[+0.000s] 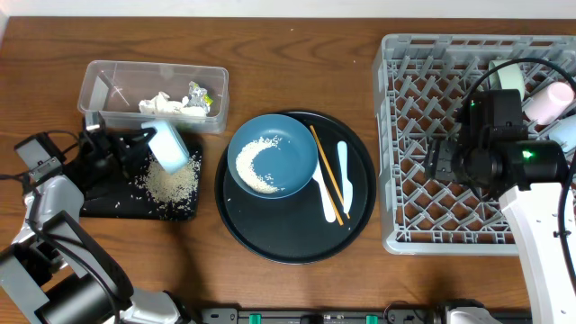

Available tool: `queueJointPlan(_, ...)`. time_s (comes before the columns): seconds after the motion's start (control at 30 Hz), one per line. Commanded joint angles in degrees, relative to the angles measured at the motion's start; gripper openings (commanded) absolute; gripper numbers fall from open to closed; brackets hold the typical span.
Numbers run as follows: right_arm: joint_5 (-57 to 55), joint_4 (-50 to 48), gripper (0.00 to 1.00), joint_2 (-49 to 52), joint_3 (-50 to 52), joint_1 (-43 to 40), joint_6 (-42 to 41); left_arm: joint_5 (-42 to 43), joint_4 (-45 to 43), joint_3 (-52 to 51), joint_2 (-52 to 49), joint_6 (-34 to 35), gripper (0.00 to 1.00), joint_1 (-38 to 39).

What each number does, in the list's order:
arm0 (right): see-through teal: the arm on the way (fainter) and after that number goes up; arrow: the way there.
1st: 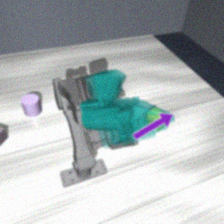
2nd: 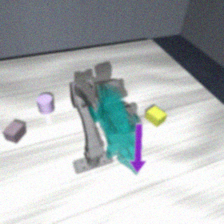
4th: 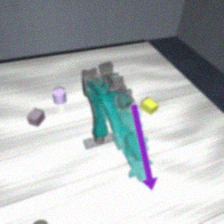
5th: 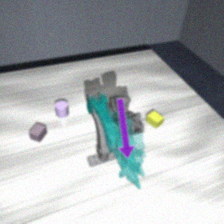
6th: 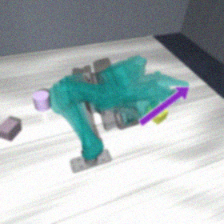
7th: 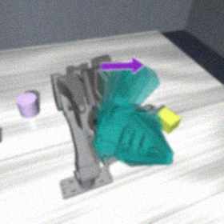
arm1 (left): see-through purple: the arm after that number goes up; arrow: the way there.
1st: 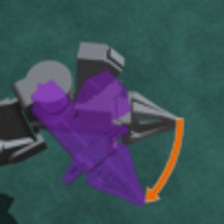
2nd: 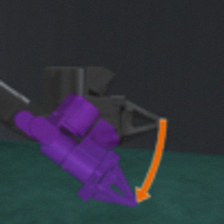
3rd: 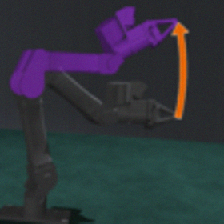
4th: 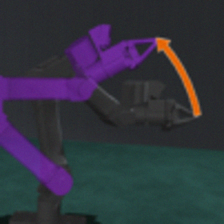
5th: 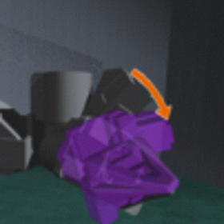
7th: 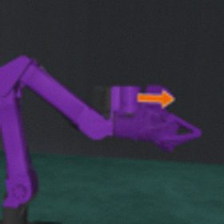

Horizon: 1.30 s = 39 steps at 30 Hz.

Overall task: Sort waste into correct bins and load items into the dishwasher rack
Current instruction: 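Carry the bowl over the black tray and pour out the rice, then bring the empty bowl back with left gripper and set it on the round tray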

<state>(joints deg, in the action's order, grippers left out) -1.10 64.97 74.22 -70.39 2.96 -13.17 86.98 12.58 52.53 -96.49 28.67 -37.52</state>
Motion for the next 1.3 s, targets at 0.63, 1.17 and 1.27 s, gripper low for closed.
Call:
queueJointPlan(0.63,-0.44,0.0,0.72,-0.07,-0.15,-0.39,0.57,-10.64,-1.16,0.46,13.4,-4.0,0.06,3.96)
queueJointPlan(1.17,-0.42,-0.92,0.72,-0.07,-0.15,-0.39,0.57,-39.6,20.02,0.46,26.43,-12.2,0.06,35.65)
queueJointPlan(1.27,-0.42,-0.9,0.72,-0.07,-0.15,-0.39,0.57,-46.05,21.42,0.46,26.4,-12.2,0.06,44.65)
